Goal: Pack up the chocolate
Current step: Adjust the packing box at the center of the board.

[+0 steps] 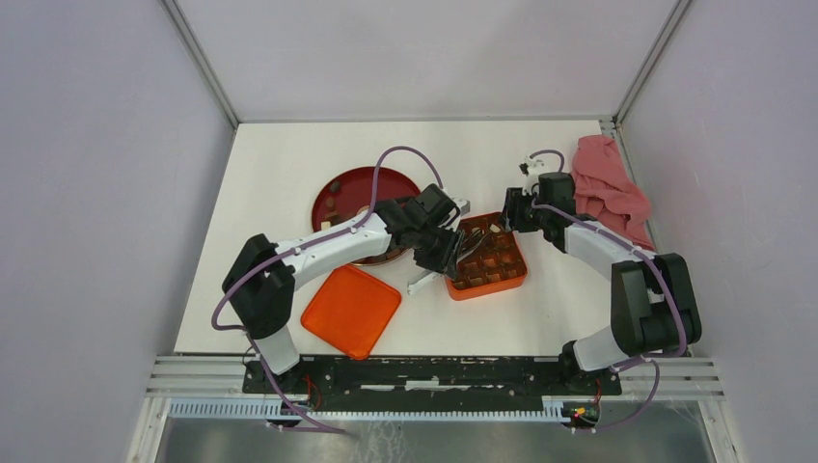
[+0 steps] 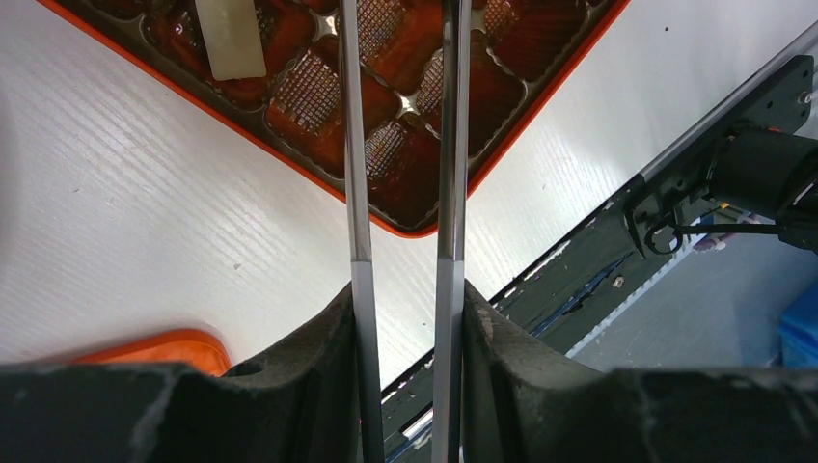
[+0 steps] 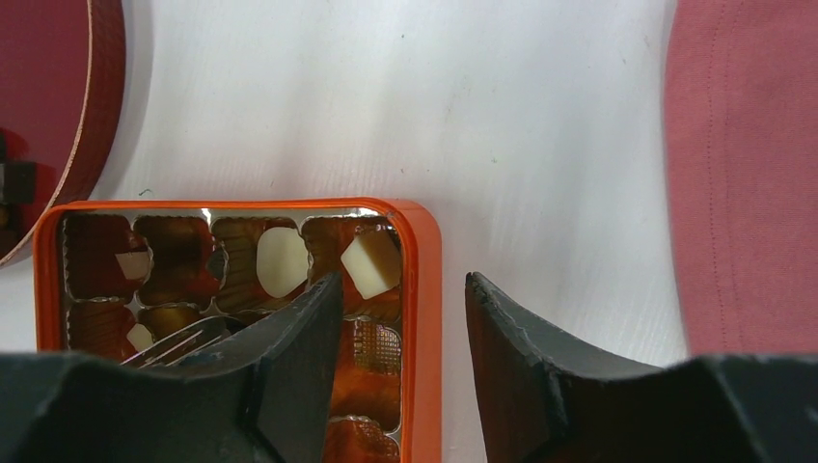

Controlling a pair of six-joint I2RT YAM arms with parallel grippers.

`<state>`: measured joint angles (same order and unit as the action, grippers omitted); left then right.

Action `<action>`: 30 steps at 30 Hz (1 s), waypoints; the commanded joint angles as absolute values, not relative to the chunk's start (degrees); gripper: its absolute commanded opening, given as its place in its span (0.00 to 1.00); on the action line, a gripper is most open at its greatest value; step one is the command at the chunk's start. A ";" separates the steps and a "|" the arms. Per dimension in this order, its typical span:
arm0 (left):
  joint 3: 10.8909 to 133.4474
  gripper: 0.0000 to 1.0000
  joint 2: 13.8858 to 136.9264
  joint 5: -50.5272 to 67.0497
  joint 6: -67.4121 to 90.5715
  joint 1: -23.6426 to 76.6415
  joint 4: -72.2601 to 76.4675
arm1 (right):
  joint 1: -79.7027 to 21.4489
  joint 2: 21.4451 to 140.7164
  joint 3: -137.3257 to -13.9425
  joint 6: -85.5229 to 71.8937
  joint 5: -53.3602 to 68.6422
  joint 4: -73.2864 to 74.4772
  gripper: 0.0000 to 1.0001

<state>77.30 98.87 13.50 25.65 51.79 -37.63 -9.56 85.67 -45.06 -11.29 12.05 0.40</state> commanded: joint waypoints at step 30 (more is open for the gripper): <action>79.08 0.42 90.23 12.15 26.78 48.04 -34.72 | -4.28 79.74 -46.49 4.20 32.72 1.98 0.75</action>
